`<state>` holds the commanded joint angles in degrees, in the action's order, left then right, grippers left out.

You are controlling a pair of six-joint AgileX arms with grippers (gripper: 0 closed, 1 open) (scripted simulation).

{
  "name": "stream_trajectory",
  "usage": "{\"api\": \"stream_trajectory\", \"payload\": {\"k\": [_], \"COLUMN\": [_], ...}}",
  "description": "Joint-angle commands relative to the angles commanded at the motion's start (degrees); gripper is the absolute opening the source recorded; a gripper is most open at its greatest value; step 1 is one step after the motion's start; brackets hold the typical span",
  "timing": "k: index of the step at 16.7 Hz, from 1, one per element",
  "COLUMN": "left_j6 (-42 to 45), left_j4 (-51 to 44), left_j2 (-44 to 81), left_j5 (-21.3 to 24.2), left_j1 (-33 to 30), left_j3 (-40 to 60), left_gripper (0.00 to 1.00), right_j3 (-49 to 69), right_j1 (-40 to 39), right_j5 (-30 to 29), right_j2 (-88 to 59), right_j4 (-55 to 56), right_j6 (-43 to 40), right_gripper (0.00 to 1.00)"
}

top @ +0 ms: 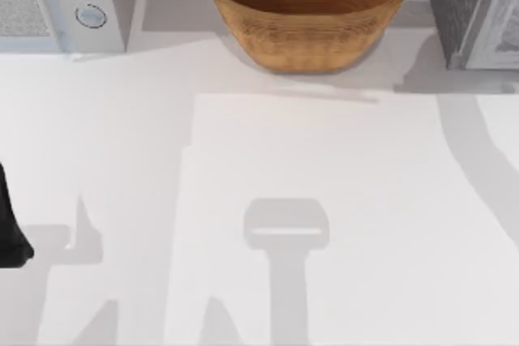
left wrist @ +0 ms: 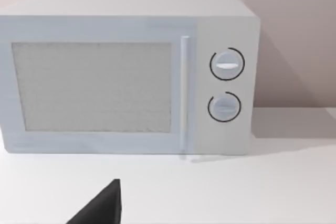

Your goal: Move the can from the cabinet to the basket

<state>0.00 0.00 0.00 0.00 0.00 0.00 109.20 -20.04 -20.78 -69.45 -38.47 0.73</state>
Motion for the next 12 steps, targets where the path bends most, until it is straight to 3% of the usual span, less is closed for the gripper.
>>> {"api": "stream_trajectory", "payload": {"k": [5, 12], "left_j6": [0.00, 0.00], "left_j4": [0.00, 0.00], "left_j2": [0.00, 0.00], "left_j5": [0.00, 0.00], "left_j1": [0.00, 0.00], "left_j3": [0.00, 0.00], "left_gripper": [1.00, 1.00], "right_j3": [-24.19, -73.18], "right_j1": [4.31, 12.29], "right_j5": [4.38, 12.45], "right_j2": [14.81, 42.17], "right_j4": [8.17, 23.14], "right_j6": [-0.19, -0.49], "right_gripper": [0.00, 0.00]}}
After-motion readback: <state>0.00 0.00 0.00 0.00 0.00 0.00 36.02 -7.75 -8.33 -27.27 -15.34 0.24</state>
